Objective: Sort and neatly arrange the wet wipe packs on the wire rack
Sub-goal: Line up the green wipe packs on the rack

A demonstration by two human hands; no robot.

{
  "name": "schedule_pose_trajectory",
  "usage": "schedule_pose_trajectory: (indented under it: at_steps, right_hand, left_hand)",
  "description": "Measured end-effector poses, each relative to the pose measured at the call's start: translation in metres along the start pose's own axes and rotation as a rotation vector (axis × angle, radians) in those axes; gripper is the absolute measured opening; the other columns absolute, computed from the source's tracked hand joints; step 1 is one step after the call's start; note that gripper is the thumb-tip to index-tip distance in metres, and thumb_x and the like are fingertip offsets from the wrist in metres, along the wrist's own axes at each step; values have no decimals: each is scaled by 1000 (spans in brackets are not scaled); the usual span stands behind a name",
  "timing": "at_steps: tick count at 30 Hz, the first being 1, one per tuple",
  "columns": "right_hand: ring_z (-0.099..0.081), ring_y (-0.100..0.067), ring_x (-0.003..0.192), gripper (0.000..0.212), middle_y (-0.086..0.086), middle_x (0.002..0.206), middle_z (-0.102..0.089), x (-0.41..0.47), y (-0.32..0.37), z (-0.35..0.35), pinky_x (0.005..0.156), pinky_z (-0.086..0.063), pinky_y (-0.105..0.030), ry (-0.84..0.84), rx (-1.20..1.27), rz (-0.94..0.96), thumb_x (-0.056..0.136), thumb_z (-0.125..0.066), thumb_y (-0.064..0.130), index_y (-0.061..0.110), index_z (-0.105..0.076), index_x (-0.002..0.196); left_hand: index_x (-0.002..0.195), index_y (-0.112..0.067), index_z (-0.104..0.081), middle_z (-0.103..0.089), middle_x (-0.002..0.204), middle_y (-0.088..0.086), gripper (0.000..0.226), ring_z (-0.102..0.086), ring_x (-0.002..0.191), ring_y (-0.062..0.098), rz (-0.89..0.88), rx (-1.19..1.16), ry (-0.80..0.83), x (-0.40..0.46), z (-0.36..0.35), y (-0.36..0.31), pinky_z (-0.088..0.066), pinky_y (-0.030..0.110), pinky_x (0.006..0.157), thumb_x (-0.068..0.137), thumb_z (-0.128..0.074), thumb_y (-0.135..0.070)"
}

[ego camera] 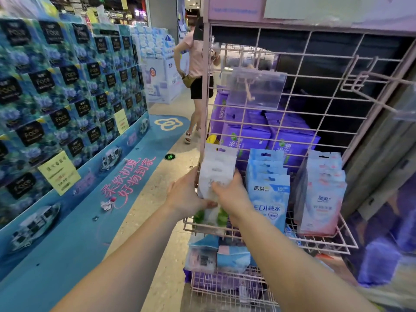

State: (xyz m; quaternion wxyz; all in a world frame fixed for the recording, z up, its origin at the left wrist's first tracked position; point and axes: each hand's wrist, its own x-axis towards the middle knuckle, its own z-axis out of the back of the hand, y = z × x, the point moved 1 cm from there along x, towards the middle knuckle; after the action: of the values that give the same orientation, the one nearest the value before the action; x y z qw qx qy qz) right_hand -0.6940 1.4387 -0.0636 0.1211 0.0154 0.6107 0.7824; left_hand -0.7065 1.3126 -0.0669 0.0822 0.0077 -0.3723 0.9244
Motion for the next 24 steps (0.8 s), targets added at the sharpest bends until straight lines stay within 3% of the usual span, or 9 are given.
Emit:
schedule_pose_trajectory:
  at_steps: [2, 4, 9, 12, 16, 20, 24]
  right_hand:
    - [-61, -21, 112, 66, 2, 129, -61, -1, -4, -1, 98, -50, -44, 5, -26, -5, 84, -62, 19, 26, -30, 142]
    - [-61, -20, 112, 61, 3, 127, -62, -4, -3, 0, 100, -48, -41, -33, -61, 35, 87, -62, 20, 25, -34, 141]
    - [-59, -13, 100, 43, 5, 114, -63, -12, 18, 7, 87, -46, -26, -133, -105, 219, 89, -62, 24, 23, -47, 129]
    - [-59, -14, 103, 48, 1, 119, -62, -9, 21, 6, 89, -47, -28, -72, -18, 148, 90, -61, 26, 19, -42, 133]
    - [-56, -17, 110, 71, -1, 132, -57, -8, 10, 4, 96, -49, -35, -3, 26, -4, 86, -67, 22, 21, -27, 144]
    - [-51, -16, 110, 83, -3, 132, -54, -14, 4, 7, 87, -40, -23, 60, -6, -49, 82, -67, 1, 21, -20, 147]
    - [-54, -24, 121, 74, -4, 130, -57, -10, 4, 6, 93, -45, -30, -14, -63, 3, 82, -67, 5, 22, -30, 143]
  left_hand:
    - [134, -46, -27, -60, 125, -11, 110, -54, 118, 20, -42, 54, 79, 2, -2, 5, -43, 48, 97, 35, -74, -56]
    - [136, -46, -26, -60, 125, -10, 112, -54, 118, 21, -68, 84, 102, 2, -1, 6, -43, 48, 98, 37, -78, -51]
    - [120, -24, -51, -69, 112, 3, 61, -60, 106, 32, -25, 57, -291, 1, 7, -6, -46, 40, 89, 66, -78, -35]
    - [118, -23, -50, -68, 111, 4, 66, -61, 103, 32, 26, 61, -185, 4, -1, -3, -48, 43, 87, 62, -77, -43]
    - [119, -28, -48, -67, 109, -1, 85, -62, 103, 26, 4, 123, -49, 3, -8, -2, -49, 47, 88, 45, -80, -54]
    - [122, -28, -42, -64, 110, -4, 100, -58, 106, 27, 4, 261, 16, 6, -7, 3, -46, 49, 93, 32, -77, -55]
    - [118, -24, -46, -66, 108, 2, 76, -59, 107, 29, -7, 300, -124, 2, -7, -4, -37, 50, 102, 53, -79, -44]
